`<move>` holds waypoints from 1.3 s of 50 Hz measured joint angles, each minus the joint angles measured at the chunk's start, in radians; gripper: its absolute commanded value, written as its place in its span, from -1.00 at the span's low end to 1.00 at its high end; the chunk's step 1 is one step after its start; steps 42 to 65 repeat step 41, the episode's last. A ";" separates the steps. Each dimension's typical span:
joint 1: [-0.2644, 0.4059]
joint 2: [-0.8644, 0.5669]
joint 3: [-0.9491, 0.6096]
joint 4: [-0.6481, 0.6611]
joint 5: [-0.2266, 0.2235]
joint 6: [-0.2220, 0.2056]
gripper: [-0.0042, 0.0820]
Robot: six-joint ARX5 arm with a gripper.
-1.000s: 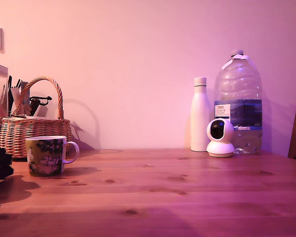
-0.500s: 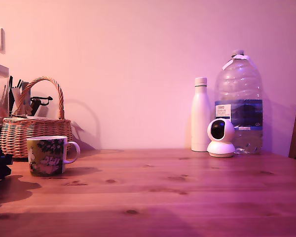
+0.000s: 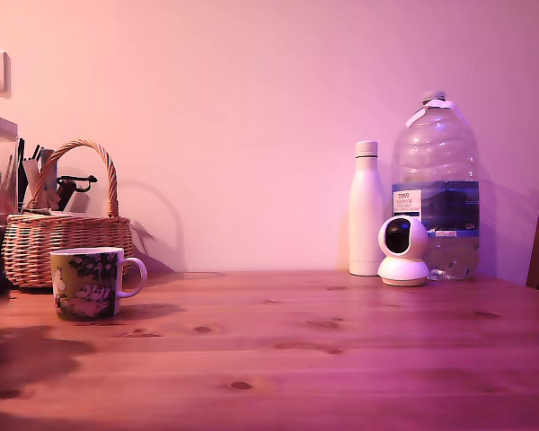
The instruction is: Pick up the coffee capsules from the table one by one and drop them inside the nearest coffee cup
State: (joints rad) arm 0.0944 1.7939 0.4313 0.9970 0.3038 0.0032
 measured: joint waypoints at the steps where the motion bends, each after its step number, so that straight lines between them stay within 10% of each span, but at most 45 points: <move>1: -0.003 -0.021 -0.004 -0.009 0.001 0.000 -0.53; 36: -0.215 -0.531 -0.038 -0.419 0.002 0.001 -0.53; 65: -0.230 -0.569 -0.038 -0.433 -0.010 0.001 -0.53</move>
